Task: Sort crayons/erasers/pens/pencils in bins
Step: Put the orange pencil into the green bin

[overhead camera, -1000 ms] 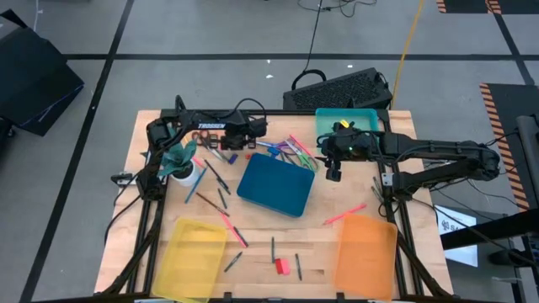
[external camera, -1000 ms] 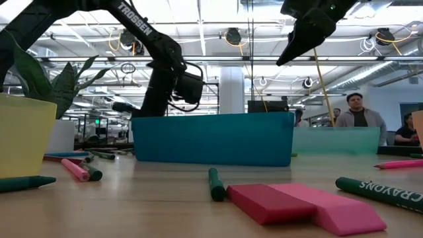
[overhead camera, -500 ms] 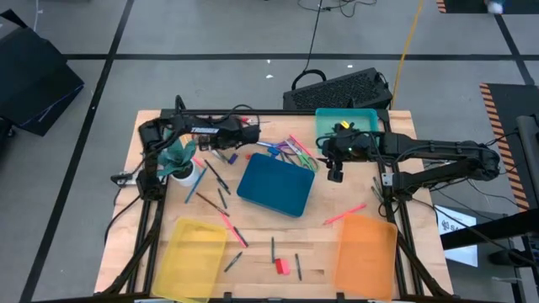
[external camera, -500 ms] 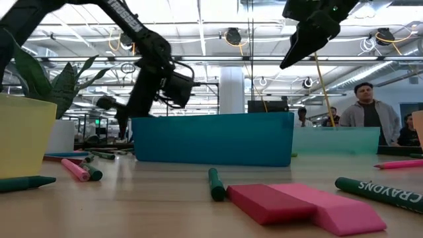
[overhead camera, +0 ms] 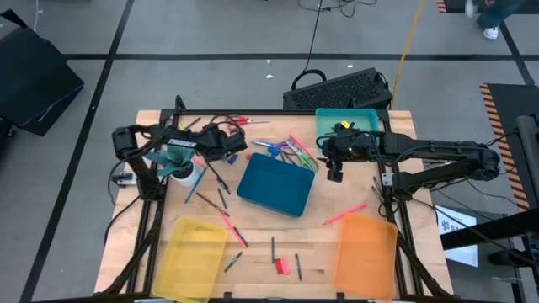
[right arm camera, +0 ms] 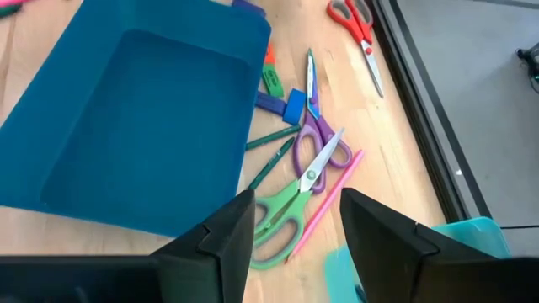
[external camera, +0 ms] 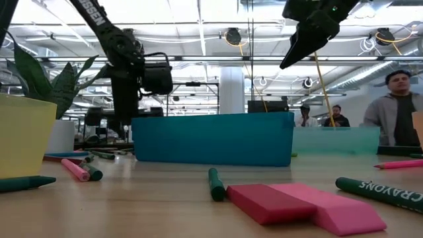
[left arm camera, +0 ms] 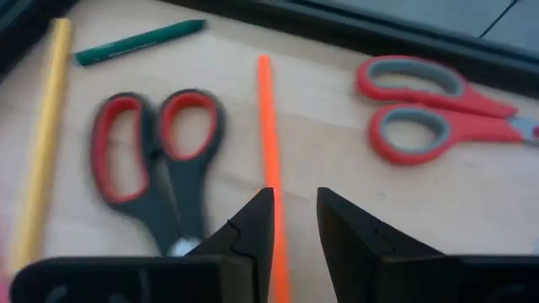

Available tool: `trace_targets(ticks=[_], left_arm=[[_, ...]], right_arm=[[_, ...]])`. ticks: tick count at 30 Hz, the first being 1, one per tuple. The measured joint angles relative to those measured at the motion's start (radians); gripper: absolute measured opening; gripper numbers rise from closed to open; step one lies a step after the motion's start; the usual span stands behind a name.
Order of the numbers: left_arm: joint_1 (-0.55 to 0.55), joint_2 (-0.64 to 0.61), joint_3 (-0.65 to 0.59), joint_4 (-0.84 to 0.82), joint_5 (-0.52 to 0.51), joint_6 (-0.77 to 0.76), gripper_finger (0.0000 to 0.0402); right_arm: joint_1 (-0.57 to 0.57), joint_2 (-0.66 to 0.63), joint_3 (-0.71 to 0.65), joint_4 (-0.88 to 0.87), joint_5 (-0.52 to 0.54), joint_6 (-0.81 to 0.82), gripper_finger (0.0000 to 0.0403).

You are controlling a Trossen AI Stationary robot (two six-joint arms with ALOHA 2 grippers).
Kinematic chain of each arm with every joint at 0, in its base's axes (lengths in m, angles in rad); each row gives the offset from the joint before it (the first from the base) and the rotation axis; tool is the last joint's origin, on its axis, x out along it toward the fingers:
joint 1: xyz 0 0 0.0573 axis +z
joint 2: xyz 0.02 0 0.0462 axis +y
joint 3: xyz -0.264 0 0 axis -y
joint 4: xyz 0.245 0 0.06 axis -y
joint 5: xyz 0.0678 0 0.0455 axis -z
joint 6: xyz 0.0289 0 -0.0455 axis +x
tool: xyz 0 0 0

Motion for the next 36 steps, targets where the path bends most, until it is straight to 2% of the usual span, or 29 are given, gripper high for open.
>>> trace_targets(ticks=[5, 10, 15, 23, 31, 36], left_arm=[[-0.002, 0.074, -0.002, 0.104, -0.002, 0.046, 0.0093], [-0.002, 0.120, -0.003, 0.084, -0.019, 0.019, 0.0093], [-0.007, 0.112, 0.003, 0.068, -0.007, 0.034, 0.0093], [-0.004, 0.037, 0.029, -0.054, 0.008, 0.057, 0.0097], [0.001, 0.054, 0.016, -0.062, 0.000, -0.035, 0.0195], [0.000, 0.094, 0.011, -0.033, -0.003, -0.065, 0.0217]], right_arm=[[0.000, 0.000, 0.000, 0.032, 0.000, 0.001, 0.0169], [0.000, 0.000, 0.000, 0.031, 0.000, 0.007, 0.0169], [0.000, 0.000, 0.000, 0.043, 0.000, 0.007, 0.0169], [-0.001, 0.000, 0.000, 0.053, 0.000, 0.008, 0.0169], [-0.001, 0.000, 0.000, 0.050, 0.000, 0.026, 0.0169], [0.000, 0.000, 0.000, 0.034, -0.002, 0.030, 0.0169]])
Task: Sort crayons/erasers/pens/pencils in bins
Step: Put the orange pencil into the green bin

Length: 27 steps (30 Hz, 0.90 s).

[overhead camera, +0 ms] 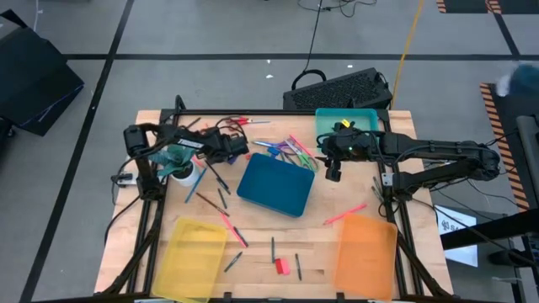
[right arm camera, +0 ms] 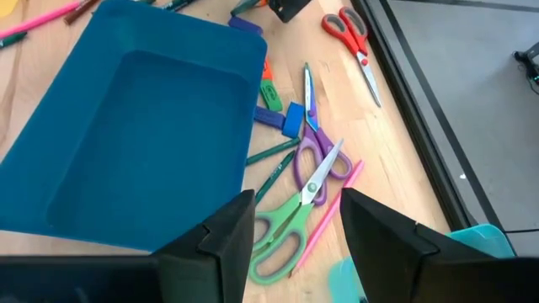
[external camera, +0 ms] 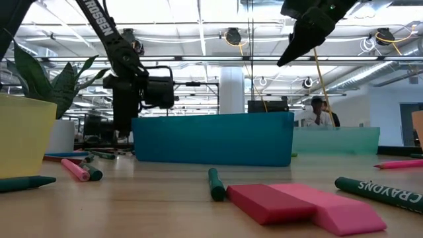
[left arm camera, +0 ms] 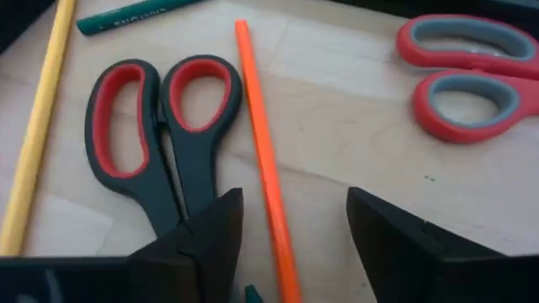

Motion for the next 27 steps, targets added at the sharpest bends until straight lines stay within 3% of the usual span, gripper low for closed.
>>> trace_targets(ticks=[8, 21, 27], left_arm=[[-0.003, 0.091, 0.001, 0.118, -0.101, -0.005, 0.0175], [-0.001, 0.135, 0.003, 0.142, -0.120, -0.034, 0.0018], [-0.015, 0.128, 0.001, 0.136, -0.125, -0.034, 0.0031]], right_arm=[[0.000, 0.000, 0.000, 0.002, -0.001, 0.001, 0.0169], [0.000, 0.000, 0.000, 0.010, -0.001, 0.001, 0.0169], [0.000, 0.000, 0.000, 0.003, -0.002, 0.001, 0.0169]])
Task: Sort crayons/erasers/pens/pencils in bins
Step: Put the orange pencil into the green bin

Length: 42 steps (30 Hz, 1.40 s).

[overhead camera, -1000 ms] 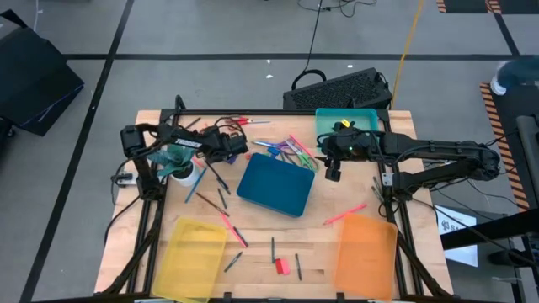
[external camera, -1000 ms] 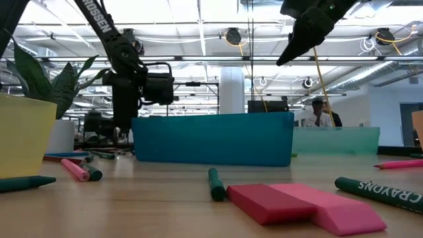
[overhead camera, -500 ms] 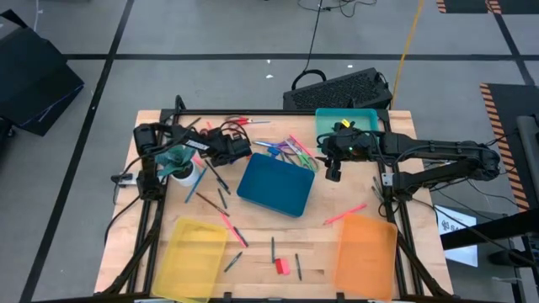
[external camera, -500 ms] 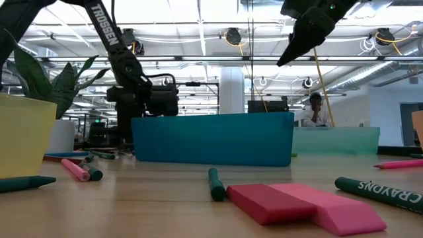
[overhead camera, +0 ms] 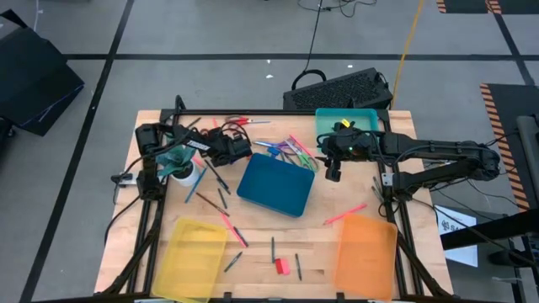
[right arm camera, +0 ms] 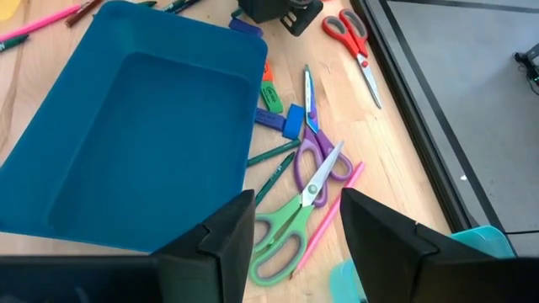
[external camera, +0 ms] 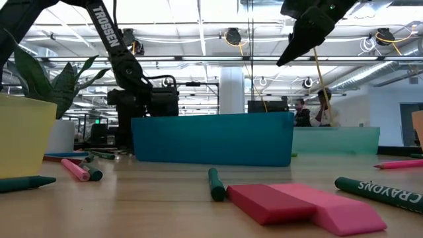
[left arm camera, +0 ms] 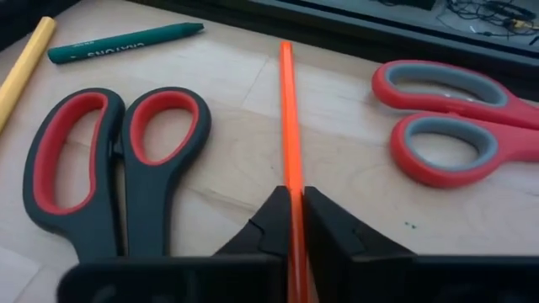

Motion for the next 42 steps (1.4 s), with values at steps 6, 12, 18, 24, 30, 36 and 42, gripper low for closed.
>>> trace_targets(ticks=[6, 12, 18, 24, 30, 36, 42], left_arm=[[-0.024, -0.068, -0.002, -0.060, 0.057, 0.007, 0.0023], [-0.025, -0.161, -0.003, -0.089, 0.066, 0.101, 0.0004], [-0.026, -0.265, -0.002, -0.106, 0.037, 0.189, 0.0002], [-0.024, -0.289, -0.002, -0.101, 0.003, 0.214, 0.0032], [-0.022, -0.204, -0.002, -0.051, -0.035, 0.134, 0.0110], [-0.008, -0.082, -0.002, 0.034, -0.055, 0.107, 0.0158], [0.009, -0.019, -0.002, 0.082, -0.088, 0.111, 0.0150]], right_arm=[[0.000, 0.000, 0.000, -0.007, 0.000, 0.000, 0.0169], [0.000, 0.000, 0.000, -0.005, 0.000, 0.011, 0.0169], [0.000, 0.000, 0.000, 0.000, 0.000, 0.019, 0.0169], [0.000, 0.000, 0.000, 0.002, 0.000, 0.019, 0.0169], [0.000, 0.000, 0.000, 0.004, -0.001, 0.019, 0.0169], [0.000, 0.000, 0.000, 0.004, -0.012, 0.024, 0.0169], [0.000, 0.000, 0.000, 0.008, -0.027, 0.034, 0.0169]])
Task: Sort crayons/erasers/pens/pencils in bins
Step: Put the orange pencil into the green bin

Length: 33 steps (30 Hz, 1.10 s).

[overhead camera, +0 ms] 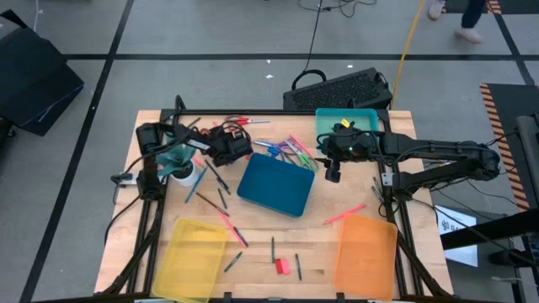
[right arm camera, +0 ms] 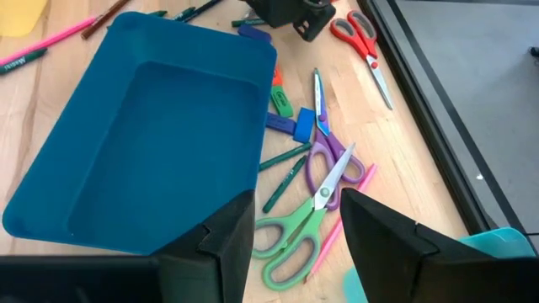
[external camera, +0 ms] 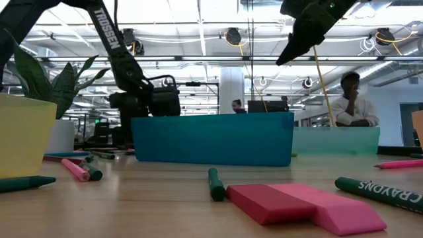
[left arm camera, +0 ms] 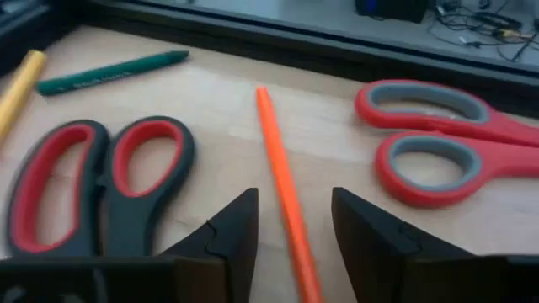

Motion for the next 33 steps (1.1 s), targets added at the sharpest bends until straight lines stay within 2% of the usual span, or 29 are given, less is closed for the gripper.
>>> trace_targets(ticks=[2, 6, 14, 22, 29, 33], left_arm=[[-0.008, -0.004, 0.000, 0.004, -0.008, -0.001, 0.0142], [0.010, -0.003, 0.001, -0.001, 0.066, 0.004, 0.0120], [0.014, -0.006, 0.006, -0.079, 0.137, 0.002, 0.0068], [0.009, -0.004, 0.005, -0.105, 0.145, 0.022, 0.0013], [0.006, -0.003, 0.003, -0.109, 0.122, -0.002, 0.0029], [-0.004, 0.000, 0.001, -0.114, 0.085, -0.015, 0.0024]], right_arm=[[0.000, 0.000, 0.000, 0.001, 0.000, 0.001, 0.0169], [0.000, 0.000, 0.000, 0.010, 0.000, 0.001, 0.0169], [0.000, 0.000, 0.000, 0.027, 0.000, 0.008, 0.0169], [0.000, 0.000, 0.000, 0.023, 0.000, 0.016, 0.0169], [0.000, 0.000, 0.000, 0.012, 0.000, 0.017, 0.0169], [0.000, 0.000, 0.000, 0.008, 0.000, 0.017, 0.0169]])
